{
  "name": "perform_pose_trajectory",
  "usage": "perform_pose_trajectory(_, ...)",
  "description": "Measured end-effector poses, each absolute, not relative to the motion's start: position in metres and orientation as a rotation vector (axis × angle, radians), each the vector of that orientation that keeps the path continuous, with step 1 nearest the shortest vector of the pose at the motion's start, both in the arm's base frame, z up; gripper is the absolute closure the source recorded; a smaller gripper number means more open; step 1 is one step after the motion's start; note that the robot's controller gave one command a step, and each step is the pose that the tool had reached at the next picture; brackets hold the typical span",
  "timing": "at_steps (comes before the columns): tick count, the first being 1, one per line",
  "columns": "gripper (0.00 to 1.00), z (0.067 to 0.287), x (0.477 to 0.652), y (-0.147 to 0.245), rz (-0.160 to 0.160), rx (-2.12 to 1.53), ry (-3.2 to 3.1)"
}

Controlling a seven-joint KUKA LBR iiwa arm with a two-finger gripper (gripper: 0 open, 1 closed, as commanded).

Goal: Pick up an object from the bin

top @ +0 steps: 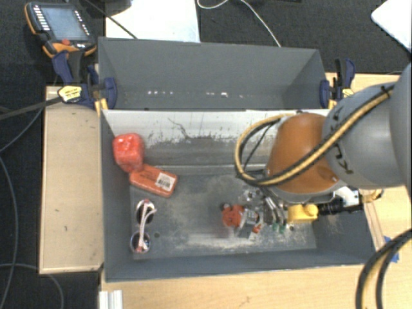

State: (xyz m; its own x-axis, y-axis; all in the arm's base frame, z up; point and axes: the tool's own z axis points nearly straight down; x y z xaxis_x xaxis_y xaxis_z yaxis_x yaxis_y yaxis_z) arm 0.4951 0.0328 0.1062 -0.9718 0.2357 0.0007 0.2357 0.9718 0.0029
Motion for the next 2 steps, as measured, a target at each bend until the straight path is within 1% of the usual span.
perform_pose_trajectory(1,1.0,0.135,0.497,0.033,-0.006,-0.372,-3.125)
perform_pose_trajectory(2,1.0,0.15,0.497,0.033,-0.007,-0.37,-3.128)
